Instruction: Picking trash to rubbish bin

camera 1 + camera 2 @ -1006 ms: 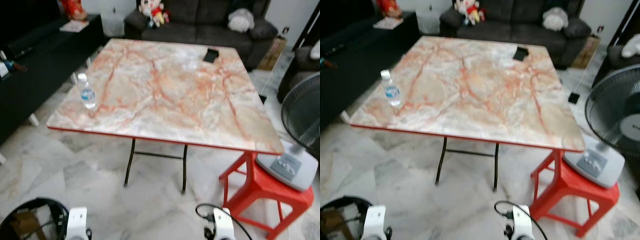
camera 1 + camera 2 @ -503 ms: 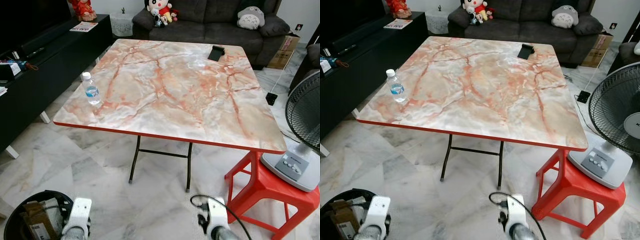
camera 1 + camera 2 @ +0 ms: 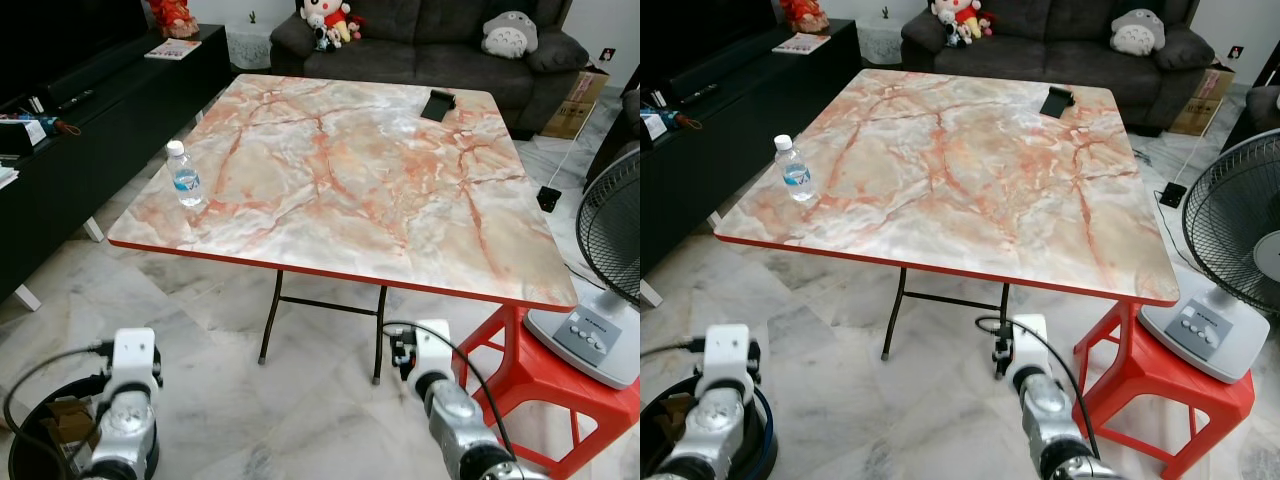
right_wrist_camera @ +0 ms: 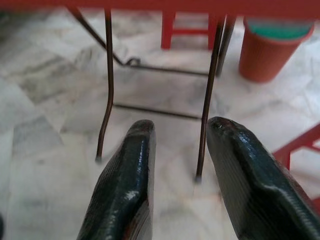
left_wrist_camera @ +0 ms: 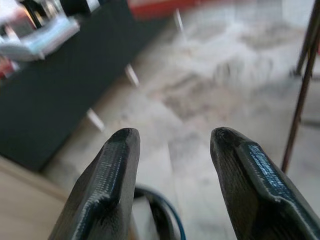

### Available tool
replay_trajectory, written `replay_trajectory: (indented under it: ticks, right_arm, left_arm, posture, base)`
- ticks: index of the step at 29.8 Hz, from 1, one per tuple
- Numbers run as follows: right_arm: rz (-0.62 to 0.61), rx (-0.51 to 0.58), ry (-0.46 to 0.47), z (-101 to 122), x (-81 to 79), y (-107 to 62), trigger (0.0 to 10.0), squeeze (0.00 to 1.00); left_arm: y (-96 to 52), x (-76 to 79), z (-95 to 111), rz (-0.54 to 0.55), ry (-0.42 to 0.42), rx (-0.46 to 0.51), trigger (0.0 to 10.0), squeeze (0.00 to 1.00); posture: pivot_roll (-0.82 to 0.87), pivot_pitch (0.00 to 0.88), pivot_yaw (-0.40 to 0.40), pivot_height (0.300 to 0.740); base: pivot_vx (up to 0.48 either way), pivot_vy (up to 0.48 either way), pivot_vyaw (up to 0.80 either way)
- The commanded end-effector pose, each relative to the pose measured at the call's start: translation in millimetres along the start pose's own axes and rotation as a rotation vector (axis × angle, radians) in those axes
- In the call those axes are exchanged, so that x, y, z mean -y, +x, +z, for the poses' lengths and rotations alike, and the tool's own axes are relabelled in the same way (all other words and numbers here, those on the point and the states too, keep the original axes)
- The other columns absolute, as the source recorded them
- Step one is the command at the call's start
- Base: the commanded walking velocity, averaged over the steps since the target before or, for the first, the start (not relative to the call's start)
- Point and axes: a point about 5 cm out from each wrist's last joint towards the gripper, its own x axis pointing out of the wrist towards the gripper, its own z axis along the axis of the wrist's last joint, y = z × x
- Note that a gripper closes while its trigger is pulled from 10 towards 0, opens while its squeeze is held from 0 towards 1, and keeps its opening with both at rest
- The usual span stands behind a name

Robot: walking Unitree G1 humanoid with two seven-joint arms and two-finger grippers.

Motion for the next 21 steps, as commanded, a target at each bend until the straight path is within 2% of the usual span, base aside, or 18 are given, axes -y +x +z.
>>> replay_trajectory:
  ticks: [1, 2, 3, 8, 10, 15, 19, 21]
  right_arm:
    - [-0.001, 0.088, 0.010, 21, 0.2, 5.6, 10.0, 0.00]
    - [-0.001, 0.088, 0.010, 21, 0.2, 5.6, 10.0, 0.00]
    - [0.000, 0.130, 0.014, 31, 0.2, 8.1, 10.0, 0.00]
    - [0.013, 0.249, 0.015, 61, -1.1, 13.5, 10.0, 0.00]
    - [0.020, 0.311, 0.010, 77, -2.2, 15.4, 10.0, 0.00]
    - [0.044, 0.395, -0.002, 97, -6.9, 16.8, 10.0, 0.00]
    - [0.051, 0.408, -0.004, 100, -8.1, 16.9, 10.0, 0.00]
    - [0.070, 0.449, -0.005, 110, -13.2, 17.1, 10.0, 0.00]
  left_arm:
    - [10.5, -6.8, 23, 0.044, -0.034, 0.093, 10.0, 0.00]
    - [10.5, -6.8, 23, 0.044, -0.034, 0.093, 10.0, 0.00]
    - [15.7, -7.6, 36, 0.050, -0.045, 0.142, 10.0, 0.00]
    - [24.7, -4.1, 65, 0.053, -0.080, 0.251, 10.0, 0.00]
    - [27.0, 1.2, 79, 0.033, -0.064, 0.306, 10.0, 0.00]
    - [28.7, 5.4, 91, 0.020, -0.073, 0.351, 10.0, 0.00]
    - [28.9, 5.5, 92, 0.021, -0.078, 0.357, 10.0, 0.00]
    - [29.3, 5.4, 95, 0.024, -0.083, 0.365, 10.0, 0.00]
  posture:
    - [0.05, 0.000, -0.041, 0.740]
    - [0.05, 0.000, -0.041, 0.740]
    - [0.05, 0.000, -0.040, 0.740]
    - [0.05, 0.000, -0.039, 0.740]
    - [0.05, 0.000, -0.039, 0.740]
    - [0.05, 0.000, -0.040, 0.740]
    - [0.05, 0.000, -0.040, 0.740]
    - [0.05, 0.000, -0.042, 0.740]
  base:
    - [0.000, 0.000, 0.00]
    - [0.000, 0.000, 0.00]
    - [0.000, 0.000, 0.00]
    - [0.000, 0.000, 0.00]
    - [0.000, 0.000, 0.00]
    - [0.000, 0.000, 0.00]
    - [0.000, 0.000, 0.00]
    - [0.000, 0.000, 0.44]
